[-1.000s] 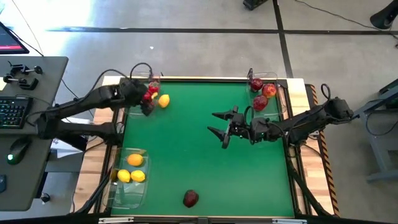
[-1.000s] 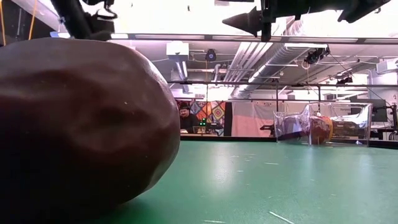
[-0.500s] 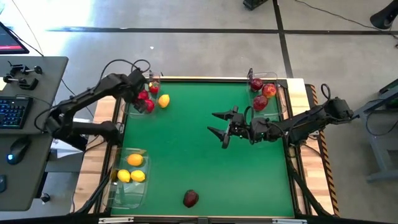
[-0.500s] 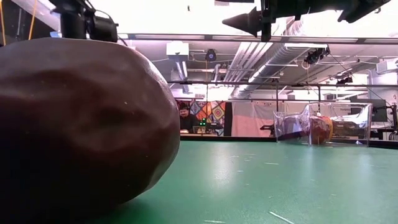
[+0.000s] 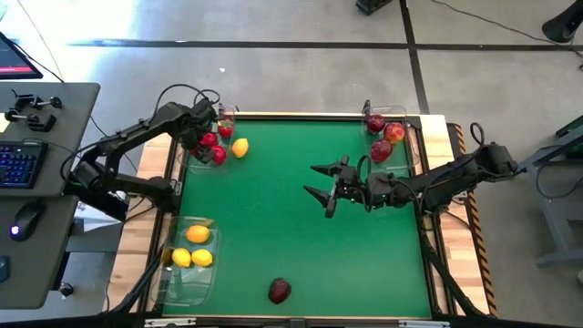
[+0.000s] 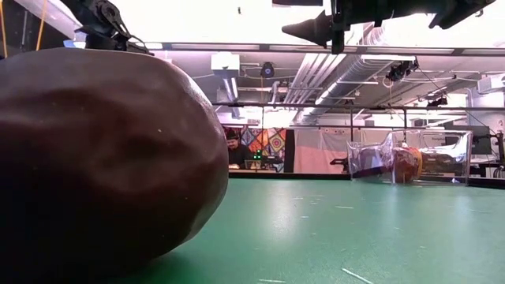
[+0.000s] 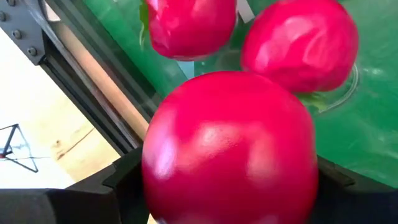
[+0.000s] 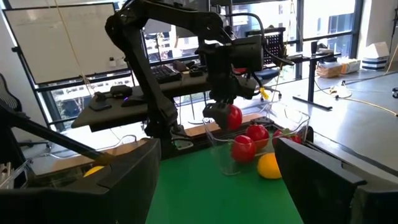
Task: Sort produce into baskets
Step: Put the tomato into the top left bin
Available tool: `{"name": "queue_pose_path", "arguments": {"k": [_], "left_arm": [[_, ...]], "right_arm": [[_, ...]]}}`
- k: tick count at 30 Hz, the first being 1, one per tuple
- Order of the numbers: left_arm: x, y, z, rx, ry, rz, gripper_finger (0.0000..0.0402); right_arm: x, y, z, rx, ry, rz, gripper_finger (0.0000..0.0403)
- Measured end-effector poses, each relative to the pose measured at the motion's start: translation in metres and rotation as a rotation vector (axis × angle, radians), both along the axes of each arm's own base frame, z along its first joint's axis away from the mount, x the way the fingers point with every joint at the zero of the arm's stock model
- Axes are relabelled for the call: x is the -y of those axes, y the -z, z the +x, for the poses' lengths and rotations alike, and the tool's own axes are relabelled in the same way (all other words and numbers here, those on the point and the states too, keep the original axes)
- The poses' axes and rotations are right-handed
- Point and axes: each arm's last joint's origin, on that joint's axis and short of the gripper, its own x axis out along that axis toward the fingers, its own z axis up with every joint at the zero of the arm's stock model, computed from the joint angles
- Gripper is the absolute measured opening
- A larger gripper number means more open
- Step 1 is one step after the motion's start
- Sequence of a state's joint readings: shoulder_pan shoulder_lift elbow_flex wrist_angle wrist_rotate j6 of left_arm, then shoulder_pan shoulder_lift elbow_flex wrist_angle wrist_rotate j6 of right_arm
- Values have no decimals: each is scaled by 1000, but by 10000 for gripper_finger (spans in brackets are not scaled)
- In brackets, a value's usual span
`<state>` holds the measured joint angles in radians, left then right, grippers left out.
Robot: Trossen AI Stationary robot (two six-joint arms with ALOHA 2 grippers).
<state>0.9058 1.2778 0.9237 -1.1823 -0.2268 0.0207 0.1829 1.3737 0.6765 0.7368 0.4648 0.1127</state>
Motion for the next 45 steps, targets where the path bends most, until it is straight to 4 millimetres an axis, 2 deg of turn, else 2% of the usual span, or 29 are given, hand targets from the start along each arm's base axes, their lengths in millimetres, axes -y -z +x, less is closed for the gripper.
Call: {"name": "queue_pose_path", "arguments": {"k": [20,26,45], "left_arm": [[2,0,2,-27,124,-19,286],[-1,0,4,-7,100,27,286],[-1,0,4,8,99,15,287]], "right_arm": [[0,1,0,-8,0,-2,307],[0,1,0,-10,0,-7,307],[0,1,0,-10,0,-10,307]]}}
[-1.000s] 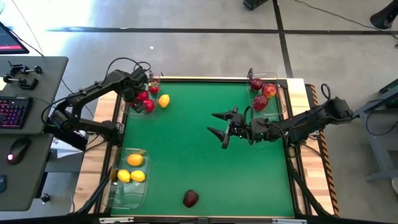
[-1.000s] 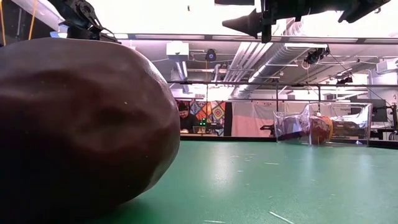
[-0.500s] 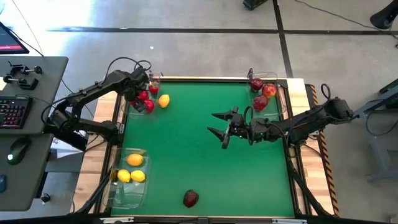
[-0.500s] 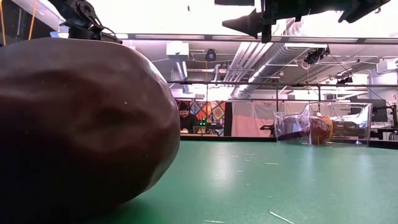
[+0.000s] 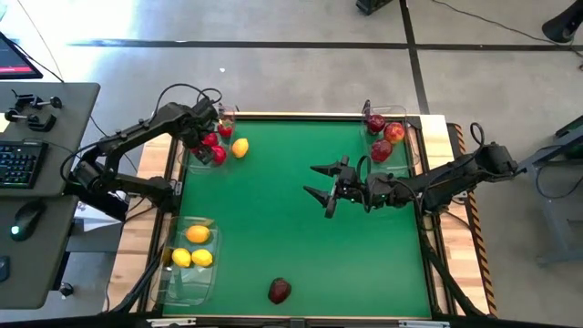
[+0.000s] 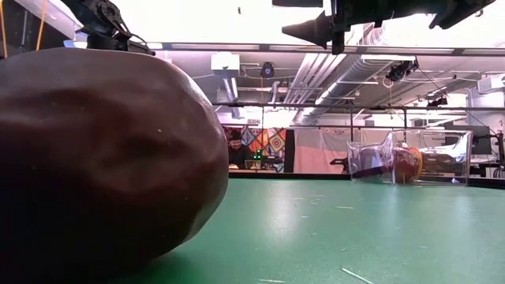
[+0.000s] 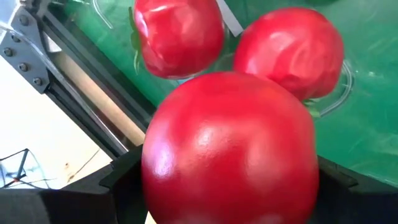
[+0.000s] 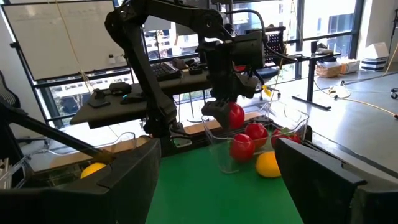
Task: Sort produce into baskets
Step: Put the tomato into the top left bin
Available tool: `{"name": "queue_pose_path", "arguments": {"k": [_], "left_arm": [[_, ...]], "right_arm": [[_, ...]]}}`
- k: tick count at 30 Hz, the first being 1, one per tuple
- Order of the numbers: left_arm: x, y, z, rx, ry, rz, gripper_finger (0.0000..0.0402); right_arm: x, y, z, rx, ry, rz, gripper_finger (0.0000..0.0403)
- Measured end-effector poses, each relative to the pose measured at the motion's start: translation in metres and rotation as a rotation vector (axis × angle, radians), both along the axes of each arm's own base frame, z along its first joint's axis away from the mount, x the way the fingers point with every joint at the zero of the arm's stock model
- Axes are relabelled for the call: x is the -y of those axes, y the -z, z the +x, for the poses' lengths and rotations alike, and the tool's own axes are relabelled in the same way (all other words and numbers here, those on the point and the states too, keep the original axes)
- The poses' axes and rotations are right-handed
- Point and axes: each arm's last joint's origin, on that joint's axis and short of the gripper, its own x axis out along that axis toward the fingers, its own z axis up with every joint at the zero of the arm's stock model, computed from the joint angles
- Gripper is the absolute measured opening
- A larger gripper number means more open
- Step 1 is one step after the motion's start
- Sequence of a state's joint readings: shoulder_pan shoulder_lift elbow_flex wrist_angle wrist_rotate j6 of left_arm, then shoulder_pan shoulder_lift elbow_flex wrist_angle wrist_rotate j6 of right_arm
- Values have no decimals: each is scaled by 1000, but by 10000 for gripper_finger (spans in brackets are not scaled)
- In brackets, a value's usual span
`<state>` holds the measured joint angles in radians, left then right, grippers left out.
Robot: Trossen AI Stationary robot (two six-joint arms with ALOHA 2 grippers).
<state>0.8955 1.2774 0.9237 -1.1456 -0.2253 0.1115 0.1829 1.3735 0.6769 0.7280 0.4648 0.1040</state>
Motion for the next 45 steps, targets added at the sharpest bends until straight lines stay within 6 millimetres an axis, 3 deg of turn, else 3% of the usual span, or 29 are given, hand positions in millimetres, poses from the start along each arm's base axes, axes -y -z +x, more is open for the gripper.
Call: {"name": "queue_pose_path", "arguments": {"k": [7,22,32,45], "left_arm": [[4,1,2,89,35,-106,287],[4,1,2,101,32,-112,287],[8,0,8,288,46,-248,287],[7,1,7,266,72,-227,287]], "right_arm": [[0,0,0,0,0,0,307],[0,1,0,-7,0,-1,307],[0,1,0,-6,0,-1,307],[0,1,0,-11,0,-19,307]]}}
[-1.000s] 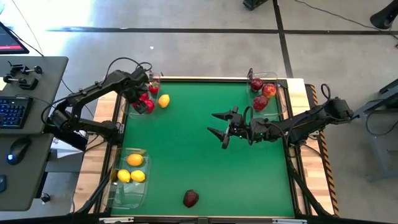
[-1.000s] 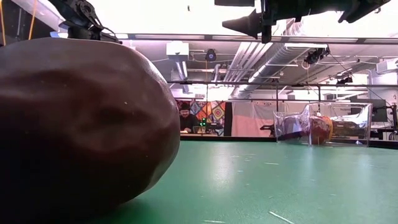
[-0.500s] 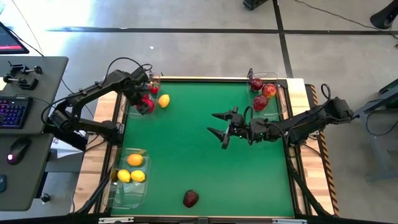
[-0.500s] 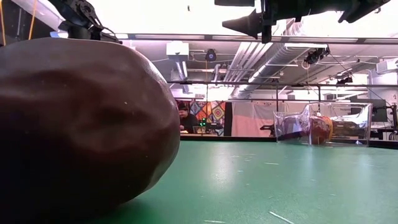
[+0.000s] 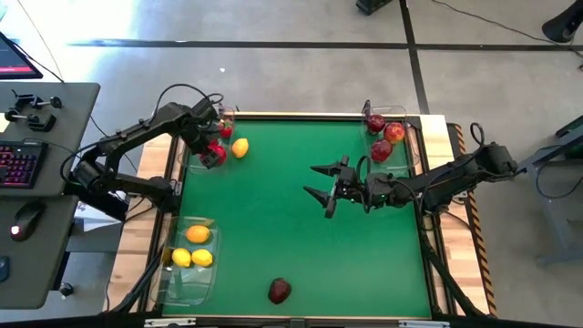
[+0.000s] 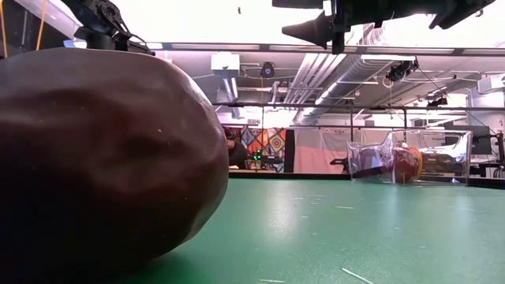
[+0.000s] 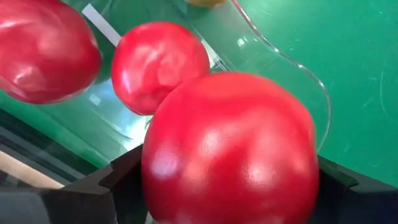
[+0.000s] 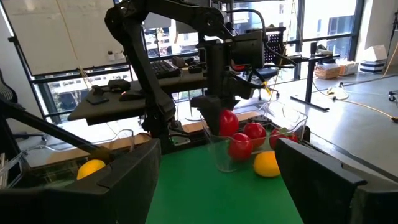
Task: Sort produce into baskets
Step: Put the tomato into the top left bin
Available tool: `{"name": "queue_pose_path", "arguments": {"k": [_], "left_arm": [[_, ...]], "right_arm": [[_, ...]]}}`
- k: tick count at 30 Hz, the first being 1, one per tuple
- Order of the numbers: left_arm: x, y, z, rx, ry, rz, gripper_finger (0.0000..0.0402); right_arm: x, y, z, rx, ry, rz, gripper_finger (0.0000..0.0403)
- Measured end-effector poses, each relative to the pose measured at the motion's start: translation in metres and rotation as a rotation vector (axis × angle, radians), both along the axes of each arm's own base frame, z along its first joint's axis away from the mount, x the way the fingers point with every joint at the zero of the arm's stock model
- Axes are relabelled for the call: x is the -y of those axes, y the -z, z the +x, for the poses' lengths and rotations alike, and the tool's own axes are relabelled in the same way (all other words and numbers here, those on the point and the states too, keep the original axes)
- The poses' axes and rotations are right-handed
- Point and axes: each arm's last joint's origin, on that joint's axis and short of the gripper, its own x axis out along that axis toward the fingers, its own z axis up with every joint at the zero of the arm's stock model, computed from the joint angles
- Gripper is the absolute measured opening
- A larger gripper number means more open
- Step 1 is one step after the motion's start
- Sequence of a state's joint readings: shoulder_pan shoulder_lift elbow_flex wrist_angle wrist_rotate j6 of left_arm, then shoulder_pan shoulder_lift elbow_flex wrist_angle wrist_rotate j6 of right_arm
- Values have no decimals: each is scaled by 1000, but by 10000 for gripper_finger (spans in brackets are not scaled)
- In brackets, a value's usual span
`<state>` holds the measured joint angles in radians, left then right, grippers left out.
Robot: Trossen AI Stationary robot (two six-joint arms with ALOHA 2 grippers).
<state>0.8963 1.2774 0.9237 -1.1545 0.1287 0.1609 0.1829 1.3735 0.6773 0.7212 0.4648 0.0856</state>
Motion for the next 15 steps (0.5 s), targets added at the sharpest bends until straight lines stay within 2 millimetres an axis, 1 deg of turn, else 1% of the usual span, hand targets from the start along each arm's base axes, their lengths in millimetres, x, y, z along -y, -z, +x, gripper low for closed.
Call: {"name": "queue_pose_path", "arguments": {"k": [5,10,12,15], "left_arm": [[1,0,-1,-9,0,-5,285],[-1,0,-2,-67,13,45,278],[-1,0,-3,-86,-23,55,281],[0,0,-4,-98,-3,47,298]], "right_arm": [[0,0,0,0,0,0,307],[0,0,0,0,0,1,307],[0,0,0,-5,0,-1,307],[0,1,0,-7,0,-1,307]]}}
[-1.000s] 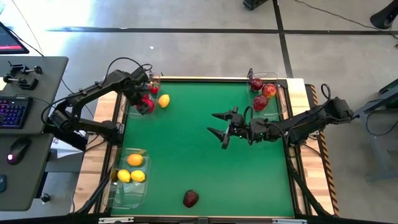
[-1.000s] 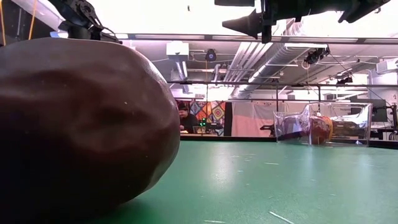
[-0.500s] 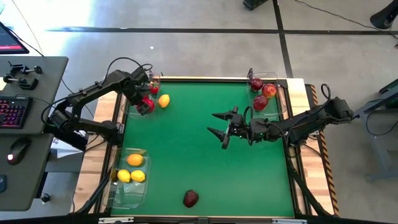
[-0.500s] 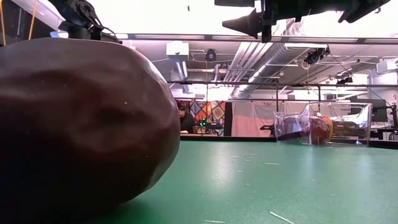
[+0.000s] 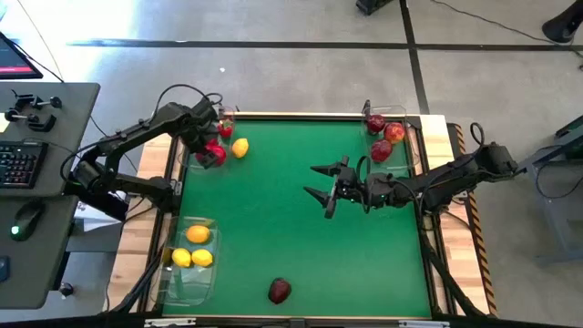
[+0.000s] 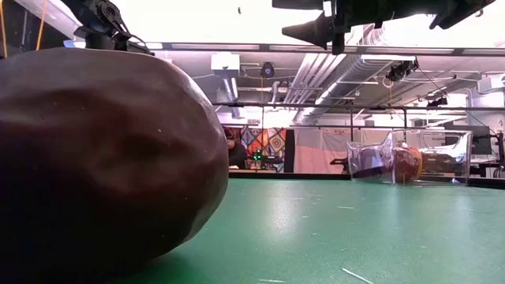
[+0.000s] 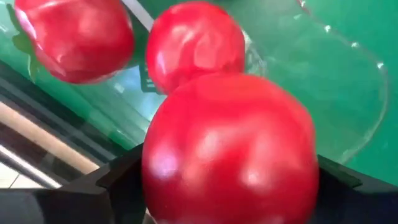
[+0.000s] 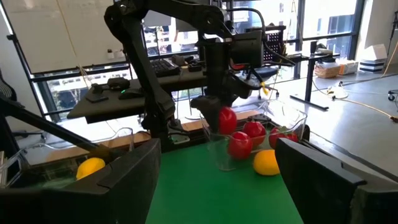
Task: Sort produce into baskets
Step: Put the tomato into the top left bin, then put the lemon into the bottom bin
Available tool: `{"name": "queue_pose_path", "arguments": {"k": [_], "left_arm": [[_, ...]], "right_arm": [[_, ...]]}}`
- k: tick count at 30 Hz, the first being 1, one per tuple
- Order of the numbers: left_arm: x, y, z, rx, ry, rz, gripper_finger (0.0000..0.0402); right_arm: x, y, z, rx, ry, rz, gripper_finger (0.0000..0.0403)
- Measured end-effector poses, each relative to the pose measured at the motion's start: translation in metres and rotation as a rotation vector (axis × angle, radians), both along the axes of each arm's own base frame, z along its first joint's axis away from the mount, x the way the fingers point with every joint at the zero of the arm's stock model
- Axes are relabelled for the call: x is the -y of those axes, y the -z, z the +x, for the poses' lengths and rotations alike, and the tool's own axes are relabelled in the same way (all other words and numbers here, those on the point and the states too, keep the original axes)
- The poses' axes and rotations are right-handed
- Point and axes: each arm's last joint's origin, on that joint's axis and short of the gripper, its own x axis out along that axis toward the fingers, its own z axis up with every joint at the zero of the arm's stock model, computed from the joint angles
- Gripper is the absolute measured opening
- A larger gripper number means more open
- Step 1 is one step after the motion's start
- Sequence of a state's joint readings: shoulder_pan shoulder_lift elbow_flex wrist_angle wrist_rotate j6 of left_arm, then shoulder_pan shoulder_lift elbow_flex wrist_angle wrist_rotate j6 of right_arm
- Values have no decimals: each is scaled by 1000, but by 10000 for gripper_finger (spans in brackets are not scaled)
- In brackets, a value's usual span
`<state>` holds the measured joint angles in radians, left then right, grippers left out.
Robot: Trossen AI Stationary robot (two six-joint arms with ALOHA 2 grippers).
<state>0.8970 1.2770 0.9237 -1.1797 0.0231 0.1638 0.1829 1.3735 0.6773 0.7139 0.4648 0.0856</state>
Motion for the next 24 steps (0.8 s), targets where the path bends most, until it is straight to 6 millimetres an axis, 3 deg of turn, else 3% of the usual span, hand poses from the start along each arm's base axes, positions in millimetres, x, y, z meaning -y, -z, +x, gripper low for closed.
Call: {"name": "queue_pose_path", "arguments": {"k": [6,12,24], "left_arm": [[-1,0,-2,-105,34,74,351],[0,0,-2,-91,31,59,392],[6,0,3,-45,7,3,400]], "right_arm": [[0,0,0,0,0,0,307],[0,0,0,0,0,0,307],[0,2,0,-29,3,-28,307]]}}
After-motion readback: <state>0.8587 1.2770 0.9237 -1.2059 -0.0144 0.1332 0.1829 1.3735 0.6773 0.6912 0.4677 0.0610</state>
